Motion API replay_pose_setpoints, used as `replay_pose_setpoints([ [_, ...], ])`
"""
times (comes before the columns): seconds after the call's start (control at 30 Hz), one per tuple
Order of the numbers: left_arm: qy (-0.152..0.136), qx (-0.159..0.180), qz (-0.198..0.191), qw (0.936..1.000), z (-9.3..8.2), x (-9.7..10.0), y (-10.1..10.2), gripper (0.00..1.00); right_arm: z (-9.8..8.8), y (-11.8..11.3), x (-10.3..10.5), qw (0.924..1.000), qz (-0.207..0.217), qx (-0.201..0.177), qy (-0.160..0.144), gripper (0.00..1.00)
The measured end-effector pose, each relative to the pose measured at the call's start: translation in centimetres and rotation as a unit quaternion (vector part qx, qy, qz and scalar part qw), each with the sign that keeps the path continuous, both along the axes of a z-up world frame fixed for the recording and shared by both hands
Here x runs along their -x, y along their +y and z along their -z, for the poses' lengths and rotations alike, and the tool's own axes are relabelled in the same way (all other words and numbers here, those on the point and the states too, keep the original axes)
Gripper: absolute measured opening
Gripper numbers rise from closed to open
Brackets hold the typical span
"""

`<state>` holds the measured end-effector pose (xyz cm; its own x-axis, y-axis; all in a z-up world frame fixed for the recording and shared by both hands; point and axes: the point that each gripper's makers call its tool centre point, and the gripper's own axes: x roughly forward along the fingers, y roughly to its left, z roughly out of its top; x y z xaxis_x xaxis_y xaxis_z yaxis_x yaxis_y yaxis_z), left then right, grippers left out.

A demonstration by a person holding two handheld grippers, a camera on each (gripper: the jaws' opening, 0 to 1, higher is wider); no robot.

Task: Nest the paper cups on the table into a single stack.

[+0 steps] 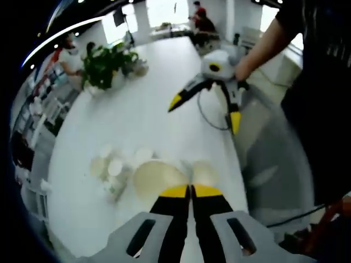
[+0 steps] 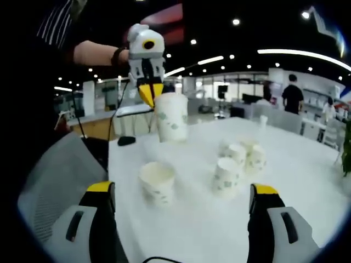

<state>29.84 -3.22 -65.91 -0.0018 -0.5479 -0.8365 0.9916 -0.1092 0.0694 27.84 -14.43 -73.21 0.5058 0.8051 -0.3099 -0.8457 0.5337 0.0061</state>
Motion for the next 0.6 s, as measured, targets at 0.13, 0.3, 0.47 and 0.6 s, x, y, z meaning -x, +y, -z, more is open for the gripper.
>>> replay_pose_setpoints([
  [0.13, -0.006, -0.014, 0.012, 0.9998, 0.1, 0.4, -0.4, 0.0, -0.1, 0.0, 0.1, 1.0, 0.002, -0.003, 0.002, 1.0],
  [0.3, -0.002, -0.027, 0.013, 0.9995, 0.2, 0.9, -0.7, 0.0, -0.2, 0.0, 0.3, 1.0, 0.001, -0.006, 0.005, 1.0],
  [0.47, 0.001, -0.044, 0.025, 0.9987, 0.7, 2.0, -0.9, 0.0, 0.0, -0.1, 0.5, 0.9999, 0.003, -0.008, 0.007, 0.99],
  [0.6, 0.011, -0.056, 0.024, 0.9981, 1.4, 2.7, -0.9, 0.0, 0.0, 0.0, 0.7, 0.9999, 0.005, -0.013, 0.008, 0.99],
])
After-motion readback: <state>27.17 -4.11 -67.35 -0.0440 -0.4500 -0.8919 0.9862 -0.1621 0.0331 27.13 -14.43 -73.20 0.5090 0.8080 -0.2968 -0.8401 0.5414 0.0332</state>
